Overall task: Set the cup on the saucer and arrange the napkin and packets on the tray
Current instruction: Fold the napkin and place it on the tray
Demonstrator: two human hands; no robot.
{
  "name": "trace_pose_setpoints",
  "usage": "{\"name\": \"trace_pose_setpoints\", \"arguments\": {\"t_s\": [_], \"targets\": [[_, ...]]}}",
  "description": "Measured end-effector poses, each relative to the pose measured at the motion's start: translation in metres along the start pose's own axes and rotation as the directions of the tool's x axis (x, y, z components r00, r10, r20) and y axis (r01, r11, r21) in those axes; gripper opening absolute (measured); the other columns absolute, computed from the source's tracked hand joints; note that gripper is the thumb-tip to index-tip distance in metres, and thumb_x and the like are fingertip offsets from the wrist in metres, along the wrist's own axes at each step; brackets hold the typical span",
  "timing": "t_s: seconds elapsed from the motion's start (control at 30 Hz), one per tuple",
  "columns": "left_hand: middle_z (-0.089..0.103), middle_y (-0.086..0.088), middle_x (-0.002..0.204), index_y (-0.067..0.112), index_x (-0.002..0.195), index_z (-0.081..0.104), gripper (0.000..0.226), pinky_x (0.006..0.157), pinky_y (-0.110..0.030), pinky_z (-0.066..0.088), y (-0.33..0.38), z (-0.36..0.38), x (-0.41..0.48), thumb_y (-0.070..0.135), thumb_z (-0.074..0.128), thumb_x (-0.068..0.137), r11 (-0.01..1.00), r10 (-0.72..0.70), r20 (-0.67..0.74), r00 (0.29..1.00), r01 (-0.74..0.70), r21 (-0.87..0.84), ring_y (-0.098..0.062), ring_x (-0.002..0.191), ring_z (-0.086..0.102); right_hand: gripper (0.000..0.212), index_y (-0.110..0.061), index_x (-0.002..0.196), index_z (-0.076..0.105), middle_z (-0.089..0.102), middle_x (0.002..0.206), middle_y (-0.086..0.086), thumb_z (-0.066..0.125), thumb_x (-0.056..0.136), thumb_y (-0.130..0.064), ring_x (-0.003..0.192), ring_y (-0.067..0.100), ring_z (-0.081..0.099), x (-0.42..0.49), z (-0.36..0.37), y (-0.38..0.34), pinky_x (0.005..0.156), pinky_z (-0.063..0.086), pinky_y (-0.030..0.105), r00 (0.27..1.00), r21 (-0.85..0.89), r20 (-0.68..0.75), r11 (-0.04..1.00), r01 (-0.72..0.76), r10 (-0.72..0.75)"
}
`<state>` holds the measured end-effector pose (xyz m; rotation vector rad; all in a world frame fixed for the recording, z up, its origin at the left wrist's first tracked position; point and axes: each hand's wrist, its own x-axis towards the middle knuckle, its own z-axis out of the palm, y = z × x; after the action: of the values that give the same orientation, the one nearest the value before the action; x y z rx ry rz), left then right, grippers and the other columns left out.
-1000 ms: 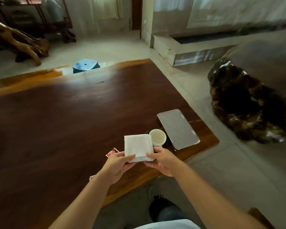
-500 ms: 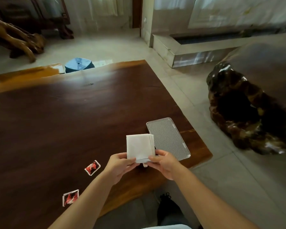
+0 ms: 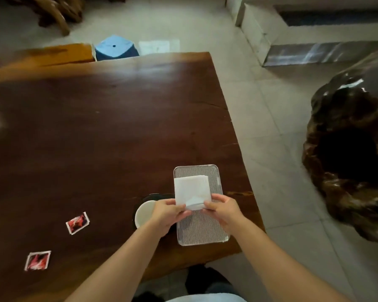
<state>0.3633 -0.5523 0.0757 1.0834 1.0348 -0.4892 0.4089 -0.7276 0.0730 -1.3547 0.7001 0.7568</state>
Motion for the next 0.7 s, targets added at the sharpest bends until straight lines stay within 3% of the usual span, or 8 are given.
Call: {"name": "trace_pose_setpoints", "arguments": {"t_s": [0.17,0.37,0.57,0.7], "targets": [[0.071,-0.016,0.108,-0.002,0.117,0.068,0.029,0.075,-0.03,0.064,0.0,0.02,0.051,-0.002,0.071,0.087,0.998,0.051,-0.081,0.995,-0.048,0.031,-0.024,0.092,0.076,0.046,-0.004,0.131,0.057,0.066,0.104,0.014,0.068,0.088,0.006,0.086,0.026,0.075,0.049,-0.003,-0.013,0.069,0.063,0.028,0.999,-0.083,-0.032,0.996,-0.034,0.032],[0.072,-0.01,0.101,0.002,0.114,0.071,0.029,0.086,-0.041,0.062,0.002,0.031,0.093,0.002,0.076,0.085,0.981,0.116,-0.16,0.98,-0.087,0.174,-0.024,0.095,0.074,0.042,-0.005,0.131,0.059,0.066,0.112,0.012,0.066,0.091,0.003,0.089,0.023,0.074,0.098,-0.003,-0.012,0.073,0.063,0.028,0.998,-0.185,-0.063,0.982,-0.026,0.015],[0.071,-0.01,0.11,0.007,0.125,0.067,0.033,0.08,-0.037,0.063,-0.006,0.037,0.109,0.01,0.071,0.092,0.958,0.162,-0.227,0.96,-0.098,0.27,-0.021,0.091,0.073,0.038,-0.007,0.13,0.06,0.067,0.11,0.013,0.066,0.093,-0.002,0.088,0.022,0.074,0.12,-0.006,-0.006,0.066,0.062,0.024,0.997,-0.258,-0.073,0.966,0.009,-0.029],[0.07,-0.007,0.105,0.012,0.127,0.064,0.035,0.076,-0.036,0.064,-0.008,0.041,0.113,0.018,0.07,0.093,0.942,0.183,-0.293,0.938,-0.082,0.325,-0.019,0.084,0.072,0.039,-0.014,0.131,0.06,0.067,0.112,0.009,0.069,0.093,-0.013,0.074,0.016,0.075,0.126,-0.006,-0.002,0.065,0.063,0.026,0.987,-0.43,-0.132,0.902,0.029,-0.094]]}}
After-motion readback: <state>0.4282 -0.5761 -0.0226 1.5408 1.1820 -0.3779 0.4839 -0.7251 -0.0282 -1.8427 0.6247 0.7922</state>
